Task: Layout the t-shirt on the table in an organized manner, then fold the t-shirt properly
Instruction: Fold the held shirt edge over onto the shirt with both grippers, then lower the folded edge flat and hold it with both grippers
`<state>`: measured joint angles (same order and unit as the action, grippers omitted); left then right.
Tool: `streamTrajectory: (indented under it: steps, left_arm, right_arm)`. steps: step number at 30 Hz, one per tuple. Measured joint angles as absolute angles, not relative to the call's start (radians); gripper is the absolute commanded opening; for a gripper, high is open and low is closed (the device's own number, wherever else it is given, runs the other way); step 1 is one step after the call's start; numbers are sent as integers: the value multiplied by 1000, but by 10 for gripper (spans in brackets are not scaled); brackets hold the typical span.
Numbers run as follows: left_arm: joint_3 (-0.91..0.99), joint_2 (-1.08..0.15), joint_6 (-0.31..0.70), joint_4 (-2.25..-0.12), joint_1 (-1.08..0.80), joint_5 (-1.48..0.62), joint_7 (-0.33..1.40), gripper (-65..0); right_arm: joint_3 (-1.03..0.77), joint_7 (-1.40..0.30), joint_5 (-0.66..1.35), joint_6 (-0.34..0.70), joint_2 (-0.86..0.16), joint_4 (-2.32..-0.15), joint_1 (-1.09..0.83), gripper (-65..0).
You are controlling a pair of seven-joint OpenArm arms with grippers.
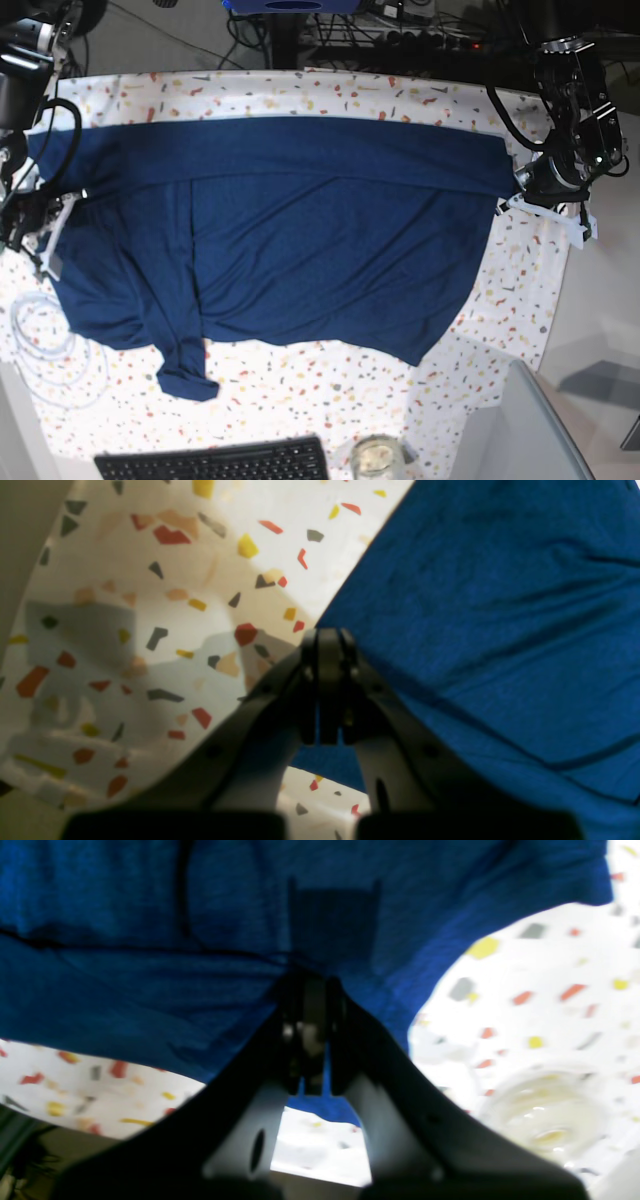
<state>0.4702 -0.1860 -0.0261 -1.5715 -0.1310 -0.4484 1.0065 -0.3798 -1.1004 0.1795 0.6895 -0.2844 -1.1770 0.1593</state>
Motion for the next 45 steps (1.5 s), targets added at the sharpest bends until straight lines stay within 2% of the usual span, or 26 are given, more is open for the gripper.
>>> streamTrajectory:
  steps: [6,25,29,45]
  left_arm:
    - [463,-188,-26,-1566,-94,-449,1006,-650]
    - [463,-175,-26,-1512,-50,-397,986,-650]
    - [463,-175,-26,-1487,-48,-396,948,-650]
    - [462,-172,-26,-1452,-24,-393,940,-650]
  right_arm:
    - [-345,-1045,183,690,-296,-1076,194,-645]
    - [-352,-1016,179,689,-300,-1072,202,-645]
    - [-348,-1013,179,636,-300,-1072,202,-645]
    - [-348,-1012,179,635,-301,-1072,202,-645]
